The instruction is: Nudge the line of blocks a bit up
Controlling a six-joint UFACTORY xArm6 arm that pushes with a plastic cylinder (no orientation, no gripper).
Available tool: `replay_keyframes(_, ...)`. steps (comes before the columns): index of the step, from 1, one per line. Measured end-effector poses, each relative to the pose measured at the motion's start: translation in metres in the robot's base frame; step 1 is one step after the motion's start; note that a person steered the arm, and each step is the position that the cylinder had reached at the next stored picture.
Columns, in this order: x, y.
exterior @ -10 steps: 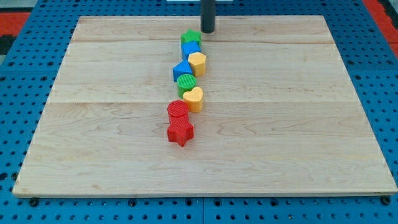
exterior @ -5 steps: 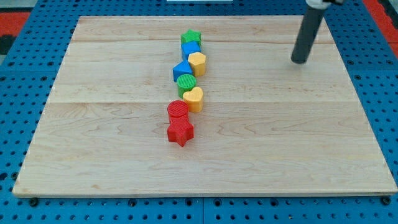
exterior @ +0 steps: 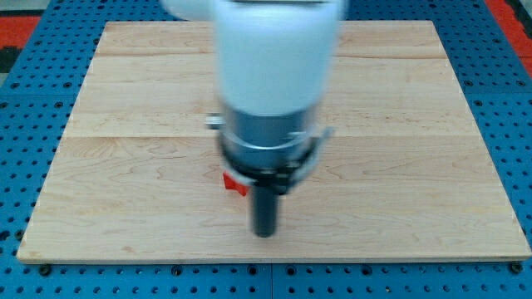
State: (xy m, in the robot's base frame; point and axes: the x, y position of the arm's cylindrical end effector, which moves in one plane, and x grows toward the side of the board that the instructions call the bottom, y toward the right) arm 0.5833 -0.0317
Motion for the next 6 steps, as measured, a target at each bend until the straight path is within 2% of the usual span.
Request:
replay_keyframes(1,-0.025,-0.038)
replay_keyframes(4,-0.097,-0.027)
replay_keyframes(6,-0.079,-0.078)
